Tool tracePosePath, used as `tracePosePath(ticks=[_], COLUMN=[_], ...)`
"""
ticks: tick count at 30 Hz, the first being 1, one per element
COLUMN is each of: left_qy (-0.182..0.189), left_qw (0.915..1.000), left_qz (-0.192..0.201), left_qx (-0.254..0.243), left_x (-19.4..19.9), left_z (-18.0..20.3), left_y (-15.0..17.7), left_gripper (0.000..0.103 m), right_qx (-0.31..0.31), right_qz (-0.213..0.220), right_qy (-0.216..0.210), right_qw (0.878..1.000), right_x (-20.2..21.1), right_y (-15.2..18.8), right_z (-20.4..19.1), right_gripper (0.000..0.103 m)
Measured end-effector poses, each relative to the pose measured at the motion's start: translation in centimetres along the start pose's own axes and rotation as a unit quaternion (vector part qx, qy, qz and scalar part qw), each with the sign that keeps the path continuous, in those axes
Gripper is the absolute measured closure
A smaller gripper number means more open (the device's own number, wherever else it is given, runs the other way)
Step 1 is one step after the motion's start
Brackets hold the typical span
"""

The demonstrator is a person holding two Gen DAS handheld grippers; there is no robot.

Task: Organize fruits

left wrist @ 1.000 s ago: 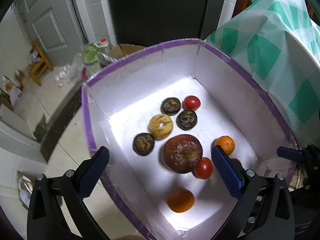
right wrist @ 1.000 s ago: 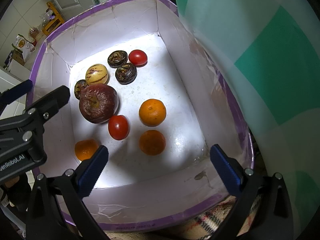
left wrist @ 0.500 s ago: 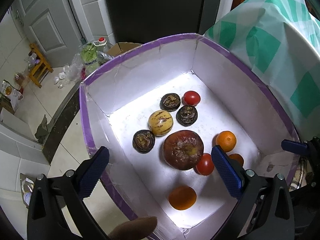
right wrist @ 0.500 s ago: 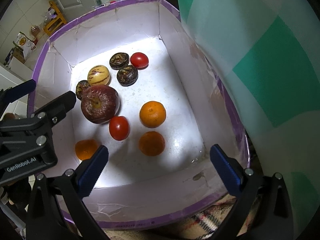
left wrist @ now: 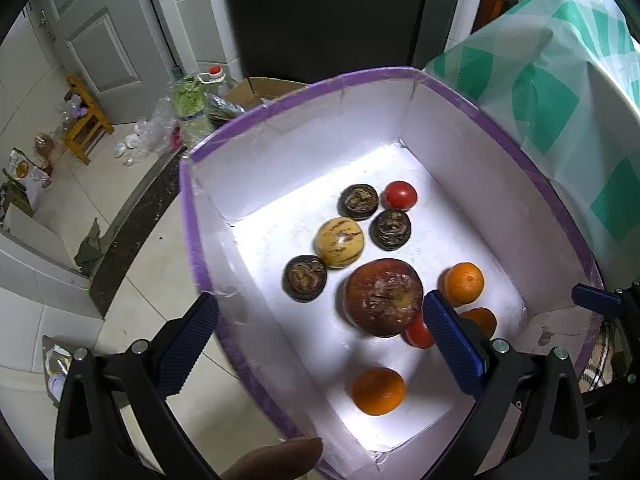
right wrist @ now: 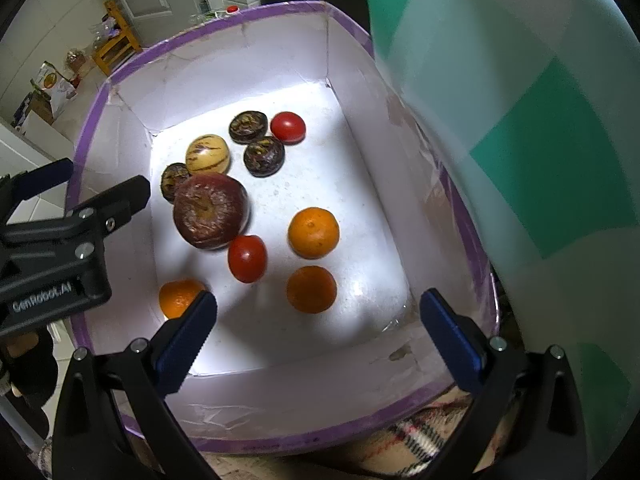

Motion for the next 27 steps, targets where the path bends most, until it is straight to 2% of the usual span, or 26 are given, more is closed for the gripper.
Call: tracePosePath(ticks=[6,10,11,13,14,16,19,21,22,25,27], left_qy=[-0.034,-0.057,-0.051,-0.023,-0.007,0.030,0.107,0.153,0.180,0.223,0.228], left_qw=[0.9988,0.9903,0.9878,0.9802,0.9758,0.9668,0.9521,0.9412,0.9316,0.9144,0.9109], left_qz=[0.036,0.125,0.144,0.187,0.203,0.217,0.188,0.161,0.141,0.093,0.076], left_qx=[0.002,-0.022,-0.030,-0.060,-0.080,-0.131,-0.216,-0.255,-0.282,-0.325,-0.335], left_x=[3.8,10.7,12.3,16.1,17.6,19.3,19.2,18.0,16.8,13.4,11.3], left_z=[-1.5,0.2,1.3,5.3,7.8,13.5,24.0,30.2,34.3,42.7,46.0], left_y=[-1.7,-5.3,-6.1,-8.2,-9.0,-10.1,-10.6,-10.3,-9.8,-8.8,-8.3], left_gripper=[0.004,0.004,0.004,0.004,0.004,0.004,0.004,0.004,0.004,0.004,0.004], right_qx=[0.016,0.008,-0.001,-0.025,-0.051,-0.102,-0.210,-0.293,-0.331,-0.394,-0.430], right_qz=[0.070,0.179,0.223,0.283,0.313,0.336,0.320,0.273,0.251,0.206,0.164], right_qy=[-0.017,-0.026,-0.017,0.008,0.032,0.069,0.151,0.213,0.232,0.246,0.263], right_qw=[0.997,0.983,0.975,0.959,0.948,0.934,0.911,0.891,0.879,0.861,0.848], right_x=[5.3,13.8,17.1,21.5,23.9,26.2,27.0,25.9,25.1,22.6,20.8], right_y=[-0.6,-0.7,-0.3,0.8,1.9,4.1,8.9,12.7,14.5,18.1,20.2], right_z=[-0.6,1.5,2.9,6.0,8.8,13.5,22.8,29.7,32.6,37.6,40.3], right_gripper=[0.001,0.001,0.001,0.001,0.001,0.001,0.001,0.001,0.001,0.001,0.001])
Point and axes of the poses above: each gripper's, at about its wrist camera, not at the fingertips, and x roughly against the way its jaws point, z to its right, y to its underside, the point moved 6 cm from there along -x, roughly the way its jaws point, and after that the axes turned 6 degrees about y, right-handed, at the moved point
